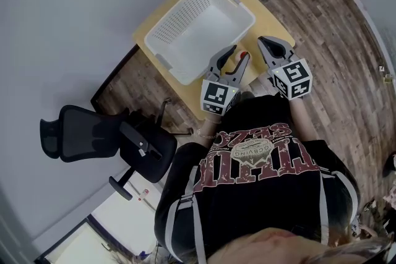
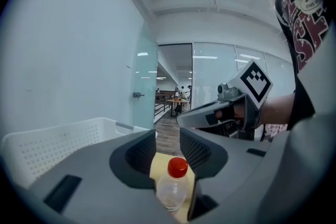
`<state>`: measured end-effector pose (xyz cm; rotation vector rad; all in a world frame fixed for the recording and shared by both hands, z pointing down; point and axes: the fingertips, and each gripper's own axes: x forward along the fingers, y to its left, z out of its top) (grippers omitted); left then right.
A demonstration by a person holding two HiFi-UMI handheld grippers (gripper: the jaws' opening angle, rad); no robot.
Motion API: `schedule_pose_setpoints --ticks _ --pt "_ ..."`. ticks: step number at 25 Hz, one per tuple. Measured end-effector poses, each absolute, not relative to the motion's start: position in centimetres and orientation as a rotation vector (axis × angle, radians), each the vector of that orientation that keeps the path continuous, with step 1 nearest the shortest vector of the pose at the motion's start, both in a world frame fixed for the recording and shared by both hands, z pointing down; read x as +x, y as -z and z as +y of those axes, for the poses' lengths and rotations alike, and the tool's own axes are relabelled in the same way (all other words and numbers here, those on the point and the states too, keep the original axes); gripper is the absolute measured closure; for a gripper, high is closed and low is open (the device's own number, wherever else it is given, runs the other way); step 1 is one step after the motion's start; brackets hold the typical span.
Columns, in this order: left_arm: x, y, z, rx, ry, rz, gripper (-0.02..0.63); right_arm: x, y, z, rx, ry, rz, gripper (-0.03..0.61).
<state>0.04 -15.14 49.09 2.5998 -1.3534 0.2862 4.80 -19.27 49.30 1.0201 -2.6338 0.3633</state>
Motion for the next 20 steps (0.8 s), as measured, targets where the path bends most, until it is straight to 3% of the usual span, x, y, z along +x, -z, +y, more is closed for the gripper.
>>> schedule_pose_setpoints --ticks 6,20 --pt "-1.4 -46.4 -14.0 2.617 -0.207 -1.416 0.474 3.0 -48.3 -17.9 0.984 -0.326 -2.671 0.56" --pt "-6.4 -42.6 -12.0 2.582 -0.139 -1.589 0.529 -2.3 -45.1 -16.0 0.888 -0.22 -2.781 0.56"
